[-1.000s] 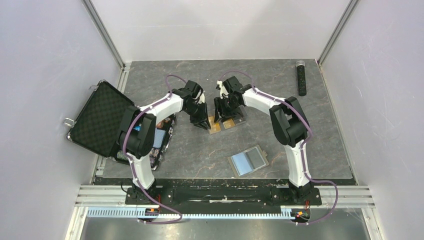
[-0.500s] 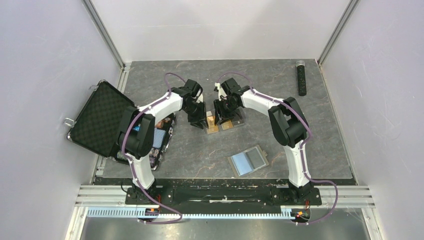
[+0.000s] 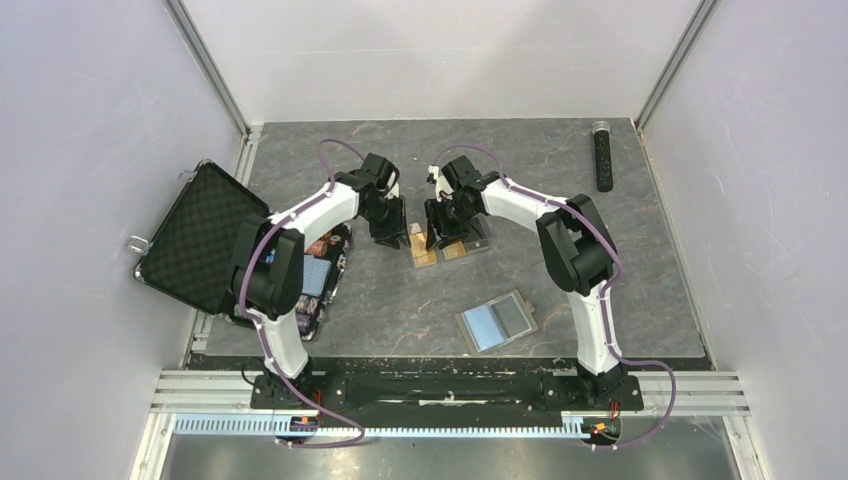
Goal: Put the credit cards into the card holder
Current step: Pick up the credit card from the storage box.
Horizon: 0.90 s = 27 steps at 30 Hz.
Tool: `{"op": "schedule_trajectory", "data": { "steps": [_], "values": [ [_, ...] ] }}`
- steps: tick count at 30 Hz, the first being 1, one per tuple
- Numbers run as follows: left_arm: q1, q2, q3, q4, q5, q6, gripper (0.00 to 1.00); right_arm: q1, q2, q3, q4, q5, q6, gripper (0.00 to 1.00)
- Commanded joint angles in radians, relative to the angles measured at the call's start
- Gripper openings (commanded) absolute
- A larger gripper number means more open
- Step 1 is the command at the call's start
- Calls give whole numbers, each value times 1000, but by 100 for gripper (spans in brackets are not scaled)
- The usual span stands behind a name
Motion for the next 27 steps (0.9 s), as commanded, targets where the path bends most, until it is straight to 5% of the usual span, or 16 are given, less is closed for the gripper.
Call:
{"op": "schedule_trajectory", "data": {
  "steps": [1, 15, 20, 27],
  "values": [
    [1, 47, 17, 83, 27, -17, 36, 8, 5, -12, 31, 10, -2, 45],
    [-15, 85, -6, 115, 73, -27, 6, 22, 42, 8, 81, -113, 49, 21],
    [-21, 93, -7, 117, 73, -29, 2, 20, 25, 31, 78, -127, 61, 7],
    [-28, 99, -11, 117, 66, -32, 2, 30, 2, 78, -11, -55, 18, 3]
  ]
}}
